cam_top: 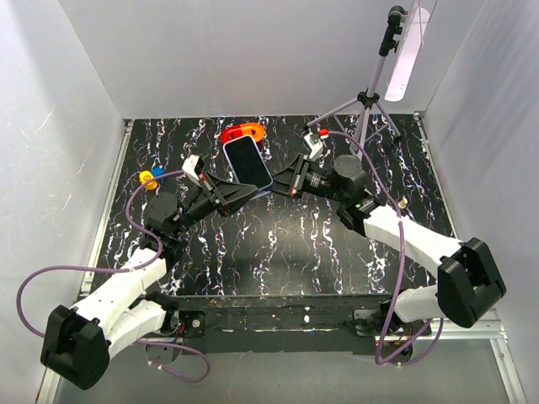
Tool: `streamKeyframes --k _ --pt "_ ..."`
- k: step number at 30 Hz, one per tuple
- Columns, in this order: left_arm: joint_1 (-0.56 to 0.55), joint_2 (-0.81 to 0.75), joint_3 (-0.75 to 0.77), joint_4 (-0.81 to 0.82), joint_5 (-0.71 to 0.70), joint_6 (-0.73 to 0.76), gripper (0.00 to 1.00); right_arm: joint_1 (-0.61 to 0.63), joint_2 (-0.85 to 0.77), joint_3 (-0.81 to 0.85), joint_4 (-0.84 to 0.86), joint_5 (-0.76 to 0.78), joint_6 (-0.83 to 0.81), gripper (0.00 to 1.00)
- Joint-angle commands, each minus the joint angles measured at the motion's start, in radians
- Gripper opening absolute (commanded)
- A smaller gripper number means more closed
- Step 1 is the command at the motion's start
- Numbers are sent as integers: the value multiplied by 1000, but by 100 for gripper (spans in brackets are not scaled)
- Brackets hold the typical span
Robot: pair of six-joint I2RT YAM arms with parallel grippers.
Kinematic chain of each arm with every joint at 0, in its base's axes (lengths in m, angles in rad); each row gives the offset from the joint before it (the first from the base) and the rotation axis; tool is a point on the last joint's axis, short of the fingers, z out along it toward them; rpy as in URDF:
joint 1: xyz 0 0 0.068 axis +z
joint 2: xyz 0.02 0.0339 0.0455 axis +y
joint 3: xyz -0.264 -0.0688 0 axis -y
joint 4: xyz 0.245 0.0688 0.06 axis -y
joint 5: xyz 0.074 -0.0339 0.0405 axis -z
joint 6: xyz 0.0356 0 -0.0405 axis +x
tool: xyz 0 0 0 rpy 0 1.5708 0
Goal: Take the phone out of the phone case
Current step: Remove the phone case from the phone, then place the phone at the center of the board.
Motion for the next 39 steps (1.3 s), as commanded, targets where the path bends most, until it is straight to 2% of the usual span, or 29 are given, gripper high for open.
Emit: streamKeyframes --k 1,3,5,7,10,13,15,18,19,22,27,30,34,39 --pt "-11 -7 18 121 71 -31 0 2 -6 149 -357 255 -144 1" --pt "-11 1 15 139 85 -57 0 3 -1 261 -658 471 -275 1" --pt "-11 13 2 191 89 -109 0 0 14 330 -812 687 -326 1" --pt "-11 25 -5 262 89 -155 0 -15 40 376 -881 766 -373 1" --pt "-9 21 30 209 111 -122 0 -30 71 435 -995 854 -403 1" --pt "-11 10 103 14 157 88 0 -50 51 406 -1082 892 -418 1" --pt "-11 7 180 -232 166 288 0 -52 -7 340 -1142 886 -435 1" --pt "-11 70 298 -507 136 583 0 -52 -125 243 -1283 848 -443 1" --pt "-11 102 320 -552 108 649 0 -52 -165 216 -1337 861 -423 1" --pt "-12 252 338 -501 59 713 0 -56 -317 139 -1481 880 -336 1" --pt "-70 643 467 -292 48 678 0 -60 -530 67 -1569 840 -240 1" --pt "-110 859 588 -207 23 653 0 -61 -573 56 -1601 793 -229 1" --pt "-136 1122 795 -195 40 601 0 -61 -608 40 -1641 780 -231 1" --pt "-144 1350 984 -203 72 529 0 -63 -668 14 -1613 707 -252 1"
